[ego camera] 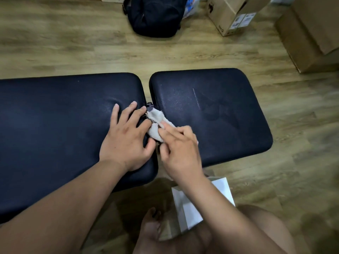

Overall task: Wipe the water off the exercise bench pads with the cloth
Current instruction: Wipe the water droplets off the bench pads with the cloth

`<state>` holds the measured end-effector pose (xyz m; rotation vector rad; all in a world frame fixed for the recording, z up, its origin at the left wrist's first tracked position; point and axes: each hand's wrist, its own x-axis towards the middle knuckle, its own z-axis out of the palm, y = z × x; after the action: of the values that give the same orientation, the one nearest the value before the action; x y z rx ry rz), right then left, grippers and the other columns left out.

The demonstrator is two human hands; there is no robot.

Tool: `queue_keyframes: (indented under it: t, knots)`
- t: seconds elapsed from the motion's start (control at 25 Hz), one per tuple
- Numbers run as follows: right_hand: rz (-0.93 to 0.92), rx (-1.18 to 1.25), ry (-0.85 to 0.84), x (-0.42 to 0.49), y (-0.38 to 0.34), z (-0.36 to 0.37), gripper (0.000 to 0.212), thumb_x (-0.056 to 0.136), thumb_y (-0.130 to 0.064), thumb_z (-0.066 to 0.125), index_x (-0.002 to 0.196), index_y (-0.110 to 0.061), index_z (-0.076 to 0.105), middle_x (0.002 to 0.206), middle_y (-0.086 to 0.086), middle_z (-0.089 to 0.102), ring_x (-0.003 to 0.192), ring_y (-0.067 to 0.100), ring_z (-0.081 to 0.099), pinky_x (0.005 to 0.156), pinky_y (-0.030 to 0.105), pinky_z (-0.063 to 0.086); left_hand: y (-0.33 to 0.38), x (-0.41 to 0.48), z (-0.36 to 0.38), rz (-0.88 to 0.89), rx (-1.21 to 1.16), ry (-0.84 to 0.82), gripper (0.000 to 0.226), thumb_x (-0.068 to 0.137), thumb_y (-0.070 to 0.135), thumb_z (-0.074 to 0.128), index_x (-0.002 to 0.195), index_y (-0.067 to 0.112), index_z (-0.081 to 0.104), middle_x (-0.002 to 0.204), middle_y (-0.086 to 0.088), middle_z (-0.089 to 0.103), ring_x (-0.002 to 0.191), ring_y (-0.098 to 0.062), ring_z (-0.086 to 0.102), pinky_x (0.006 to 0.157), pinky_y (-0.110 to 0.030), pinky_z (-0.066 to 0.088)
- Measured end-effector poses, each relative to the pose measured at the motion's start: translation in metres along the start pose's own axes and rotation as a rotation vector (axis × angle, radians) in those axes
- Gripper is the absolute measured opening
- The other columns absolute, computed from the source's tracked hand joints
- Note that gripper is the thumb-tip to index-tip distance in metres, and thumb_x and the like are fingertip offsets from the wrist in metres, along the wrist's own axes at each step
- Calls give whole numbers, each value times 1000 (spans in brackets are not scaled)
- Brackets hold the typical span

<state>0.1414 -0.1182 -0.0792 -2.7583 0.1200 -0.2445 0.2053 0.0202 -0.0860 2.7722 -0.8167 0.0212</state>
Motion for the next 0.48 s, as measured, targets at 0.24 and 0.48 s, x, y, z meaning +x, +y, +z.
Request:
queue_keyframes:
  t: [0.24,0.48]
  knots:
    - [151,7,112,18,87,-27,41,80,-11,50,114,-17,72,124,-2,66,89,20,50,87,17,41,0,1,-1,-5,26,-22,52,88,49,36,120,19,64,144,-6,48,143,-29,28,118,-57,12]
    - [353,-211,116,28,170,-77,40,84,-6,52,119,-17,68,112,11,71,94,39,53,84,27,38,0,0,-2,-7,15,-12,52,87,48,36,119,18,65,144,-7,48,143,-30,28,118,-58,13]
